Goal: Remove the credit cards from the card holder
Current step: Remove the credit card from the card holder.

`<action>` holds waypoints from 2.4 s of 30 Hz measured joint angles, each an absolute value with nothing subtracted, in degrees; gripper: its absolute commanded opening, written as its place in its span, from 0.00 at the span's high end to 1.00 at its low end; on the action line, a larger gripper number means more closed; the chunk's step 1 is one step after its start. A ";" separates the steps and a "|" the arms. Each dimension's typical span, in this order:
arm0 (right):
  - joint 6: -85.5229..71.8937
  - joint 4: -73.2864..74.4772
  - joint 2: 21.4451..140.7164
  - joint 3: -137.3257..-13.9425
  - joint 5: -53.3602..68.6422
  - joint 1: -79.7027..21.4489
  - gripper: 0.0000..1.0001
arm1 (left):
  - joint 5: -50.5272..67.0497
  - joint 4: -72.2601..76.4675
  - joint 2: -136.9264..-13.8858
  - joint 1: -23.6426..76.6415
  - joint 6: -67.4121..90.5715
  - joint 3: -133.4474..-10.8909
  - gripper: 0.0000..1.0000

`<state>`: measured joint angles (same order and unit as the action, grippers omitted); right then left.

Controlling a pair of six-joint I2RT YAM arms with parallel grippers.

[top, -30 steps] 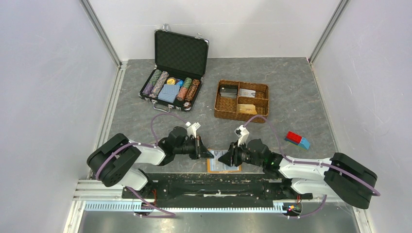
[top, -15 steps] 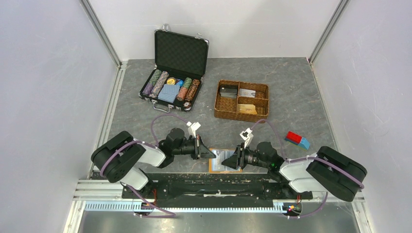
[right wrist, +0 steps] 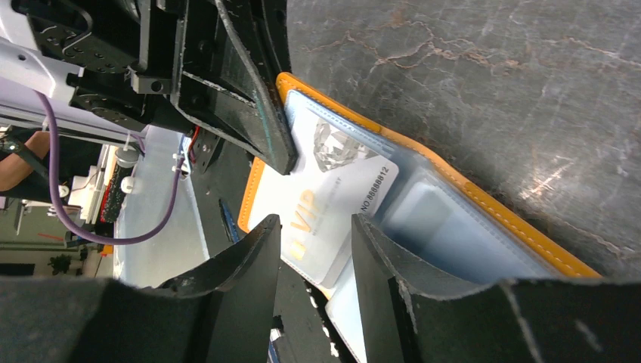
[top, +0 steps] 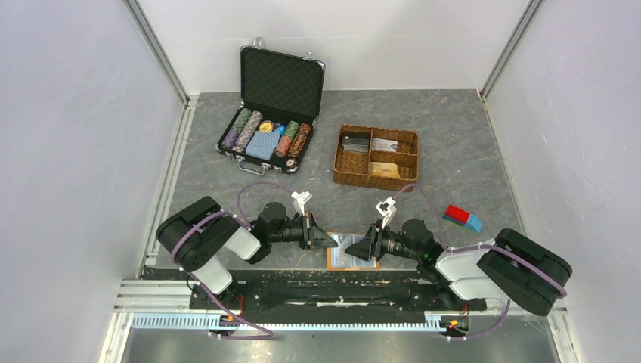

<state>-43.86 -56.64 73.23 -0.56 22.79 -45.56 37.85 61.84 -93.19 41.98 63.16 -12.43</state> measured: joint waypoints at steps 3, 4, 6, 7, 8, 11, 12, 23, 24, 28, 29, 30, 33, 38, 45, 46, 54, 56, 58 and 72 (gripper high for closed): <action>-43.29 -53.78 71.85 -0.56 21.67 -45.50 0.57 | 38.00 62.35 -93.36 41.98 63.46 -12.34 0.98; -43.05 -52.80 71.40 -0.56 21.21 -45.52 0.57 | 38.09 62.63 -93.38 41.98 63.51 -12.34 0.98; -42.72 -51.18 70.37 -0.56 20.60 -45.52 0.56 | 38.11 62.94 -93.38 41.98 63.59 -12.32 0.98; -42.46 -50.65 69.89 -0.56 20.49 -45.52 0.55 | 38.11 63.09 -93.38 41.98 63.61 -12.34 0.98; -42.30 -50.19 69.54 -0.56 20.45 -45.52 0.55 | 38.11 63.20 -93.38 41.98 63.61 -12.34 0.98; -42.17 -50.22 69.38 -0.56 20.73 -45.52 0.55 | 38.13 63.37 -93.38 42.00 63.66 -12.34 0.98; -42.28 -50.65 69.54 -0.56 20.95 -45.50 0.55 | 38.17 63.59 -93.38 41.98 63.68 -12.34 0.98; -45.98 -61.39 75.53 -0.56 24.14 -44.31 0.80 | 39.68 68.53 -93.51 41.69 66.00 -11.81 0.98; -46.35 -62.06 75.92 -0.56 24.21 -44.03 0.83 | 39.70 69.08 -93.60 41.56 66.00 -11.73 0.98; -47.59 -64.16 76.62 -0.56 24.58 -43.00 0.92 | 39.68 70.17 -94.28 40.56 66.00 -11.44 0.97; -47.94 -64.69 76.64 -0.56 24.64 -42.83 0.95 | 39.68 70.48 -94.59 40.21 66.00 -11.35 0.95; -48.21 -65.36 76.66 -0.56 24.80 -42.68 0.98 | 39.68 70.57 -94.89 39.81 66.00 -11.27 0.93; -48.82 -67.33 76.69 -0.56 25.39 -42.50 1.00 | 40.66 71.72 -96.05 38.87 66.02 -11.22 0.88; -49.69 -69.49 77.06 -0.56 26.61 -42.19 0.92 | 42.26 74.41 -97.78 38.22 66.13 -11.22 0.94; -50.68 -71.81 78.52 -0.56 27.75 -41.71 0.99 | 43.48 75.31 -98.00 37.98 66.48 -11.27 0.98; -50.94 -72.20 78.83 -0.56 27.94 -41.58 0.99 | 43.59 75.35 -98.00 37.93 66.48 -11.29 0.98; -53.06 -75.11 80.64 -0.56 29.61 -40.03 0.83 | 44.10 75.55 -98.00 37.54 66.46 -11.79 0.98; -53.63 -76.25 81.21 -0.56 30.00 -39.90 0.94 | 44.18 75.53 -98.00 37.43 66.46 -11.88 0.98; -54.11 -76.84 81.87 -0.56 30.15 -39.83 1.00 | 44.60 75.53 -98.00 37.32 66.46 -11.94 0.98; -58.76 -81.89 88.82 -0.54 31.70 -39.07 1.00 | 45.54 73.87 -98.67 36.95 66.43 -11.94 0.97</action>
<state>-58.76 -81.89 88.82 -0.54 31.70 -39.07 45.54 73.87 -98.67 36.95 66.43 -11.94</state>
